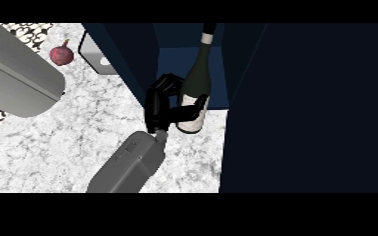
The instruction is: Pick up the wine, place it into the cabinet and close the cabinet
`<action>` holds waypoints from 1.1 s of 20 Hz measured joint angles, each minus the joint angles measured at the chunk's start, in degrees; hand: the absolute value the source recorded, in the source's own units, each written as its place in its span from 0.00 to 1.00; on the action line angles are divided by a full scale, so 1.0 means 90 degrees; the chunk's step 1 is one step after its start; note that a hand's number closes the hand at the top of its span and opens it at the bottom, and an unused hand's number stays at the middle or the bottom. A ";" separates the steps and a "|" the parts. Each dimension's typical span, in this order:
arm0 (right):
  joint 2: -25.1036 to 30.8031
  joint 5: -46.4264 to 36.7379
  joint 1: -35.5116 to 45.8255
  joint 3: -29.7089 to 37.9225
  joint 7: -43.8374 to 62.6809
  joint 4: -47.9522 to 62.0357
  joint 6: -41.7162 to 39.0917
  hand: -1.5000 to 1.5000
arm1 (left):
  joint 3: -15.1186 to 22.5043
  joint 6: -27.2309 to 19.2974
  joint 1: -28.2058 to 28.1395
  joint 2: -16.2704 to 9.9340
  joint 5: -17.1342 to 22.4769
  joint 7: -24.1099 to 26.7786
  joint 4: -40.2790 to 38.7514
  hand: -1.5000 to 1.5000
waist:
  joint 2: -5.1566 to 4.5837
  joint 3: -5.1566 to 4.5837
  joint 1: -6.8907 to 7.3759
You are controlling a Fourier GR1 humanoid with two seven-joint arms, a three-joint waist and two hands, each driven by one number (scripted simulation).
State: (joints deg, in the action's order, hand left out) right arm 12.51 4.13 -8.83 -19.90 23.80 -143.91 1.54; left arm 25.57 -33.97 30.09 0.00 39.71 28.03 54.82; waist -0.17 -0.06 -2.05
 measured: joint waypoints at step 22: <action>-0.0129 0.0100 -0.0322 0.0305 -0.0277 0.0033 -0.0383 0.00 | -0.0736 0.0347 0.2243 0.0000 0.1163 0.0163 -0.2455 1.00 | -0.0015 0.0007 -0.0041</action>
State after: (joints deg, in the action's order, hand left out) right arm 11.35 5.03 -11.73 -17.15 21.31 -143.61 -1.90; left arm 18.94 -30.84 50.28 -0.01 50.18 29.49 32.73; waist -0.30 0.00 -2.42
